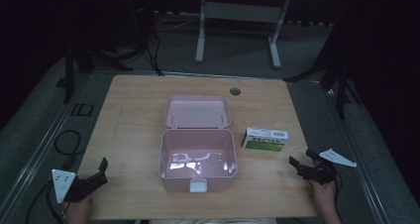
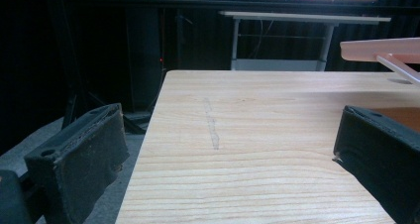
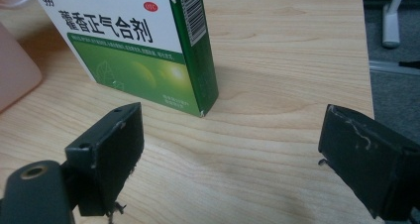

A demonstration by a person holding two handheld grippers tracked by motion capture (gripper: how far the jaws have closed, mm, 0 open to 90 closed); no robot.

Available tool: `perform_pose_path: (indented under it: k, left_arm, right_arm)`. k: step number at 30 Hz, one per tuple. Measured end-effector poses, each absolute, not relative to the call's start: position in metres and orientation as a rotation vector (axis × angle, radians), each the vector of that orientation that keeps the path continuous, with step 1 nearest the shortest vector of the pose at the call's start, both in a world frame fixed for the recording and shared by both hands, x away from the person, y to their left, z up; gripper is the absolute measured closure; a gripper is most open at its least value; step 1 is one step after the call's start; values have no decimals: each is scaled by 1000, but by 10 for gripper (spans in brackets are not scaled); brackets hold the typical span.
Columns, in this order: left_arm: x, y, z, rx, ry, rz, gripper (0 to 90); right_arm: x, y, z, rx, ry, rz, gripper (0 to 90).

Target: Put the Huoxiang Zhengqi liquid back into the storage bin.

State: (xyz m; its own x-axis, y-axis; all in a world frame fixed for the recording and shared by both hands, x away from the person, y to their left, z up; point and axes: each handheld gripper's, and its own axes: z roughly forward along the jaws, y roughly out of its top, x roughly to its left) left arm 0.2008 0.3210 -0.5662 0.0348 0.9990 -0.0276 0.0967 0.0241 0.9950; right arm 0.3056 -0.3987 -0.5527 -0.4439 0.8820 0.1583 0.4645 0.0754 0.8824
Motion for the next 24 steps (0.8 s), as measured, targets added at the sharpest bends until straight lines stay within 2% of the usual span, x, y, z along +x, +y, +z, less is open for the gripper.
perform_pose_path:
  k: [5, 13, 24]
  left_arm:
    - [201, 321, -566, 1276, 1266, 1115, 2]
    - [201, 321, -566, 1276, 1265, 1114, 2]
    - [201, 321, -566, 1280, 1265, 1112, 2]
  right_arm:
    - [308, -399, -553, 1317, 1998, 1317, 102]
    - [310, -390, -550, 1112, 2242, 1200, 101]
    - [312, -389, -551, 985, 2431, 1282, 102]
